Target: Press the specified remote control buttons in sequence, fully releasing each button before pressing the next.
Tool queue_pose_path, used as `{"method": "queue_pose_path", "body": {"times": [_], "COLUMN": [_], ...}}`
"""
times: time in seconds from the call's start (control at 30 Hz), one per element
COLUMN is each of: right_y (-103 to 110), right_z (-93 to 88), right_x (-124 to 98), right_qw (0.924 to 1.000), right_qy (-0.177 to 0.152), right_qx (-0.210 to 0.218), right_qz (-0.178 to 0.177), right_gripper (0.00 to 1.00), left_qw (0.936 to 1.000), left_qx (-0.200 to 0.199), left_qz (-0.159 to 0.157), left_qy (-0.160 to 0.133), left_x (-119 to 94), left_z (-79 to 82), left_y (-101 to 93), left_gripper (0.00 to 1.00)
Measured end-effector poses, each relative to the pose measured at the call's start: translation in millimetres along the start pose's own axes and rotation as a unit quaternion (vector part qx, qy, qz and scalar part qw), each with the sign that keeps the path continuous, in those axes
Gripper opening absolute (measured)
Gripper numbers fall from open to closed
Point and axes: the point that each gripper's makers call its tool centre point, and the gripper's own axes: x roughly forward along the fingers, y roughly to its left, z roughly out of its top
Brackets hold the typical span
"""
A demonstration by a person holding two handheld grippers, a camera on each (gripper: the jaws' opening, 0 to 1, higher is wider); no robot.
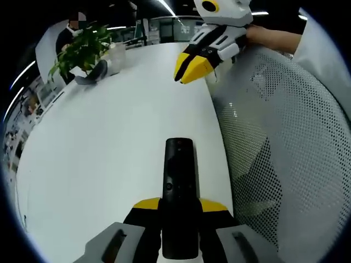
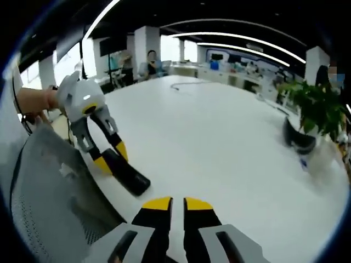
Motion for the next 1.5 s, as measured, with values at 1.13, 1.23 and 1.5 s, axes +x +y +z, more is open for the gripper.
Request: {"method": "queue_pose_path", "body": {"times": [1.13, 1.23, 1.5], "right_y": [60, 65, 72], "right_z": [-18.8, -17.7, -21.8], "right_x": [15, 21, 34], "right_qw": [0.9769, 0.9728, 0.9602], "right_qy": [0.103, 0.110, 0.138], "right_qx": [-0.123, -0.136, -0.171], "right_qz": [0.141, 0.152, 0.172], "right_gripper": [0.00, 0.00, 0.00], "left_qw": [0.9978, 0.9977, 0.9965], "left_qx": [-0.018, -0.027, -0.031], "left_qz": [-0.003, 0.007, 0.016], "left_qy": [-0.063, -0.062, -0.076], "left_x": [-12, -11, -11], "left_z": [-13.9, -12.2, -11.7], "left_y": [-24.9, -23.2, -27.0], "left_gripper": [0.24, 0.24, 0.24]}}
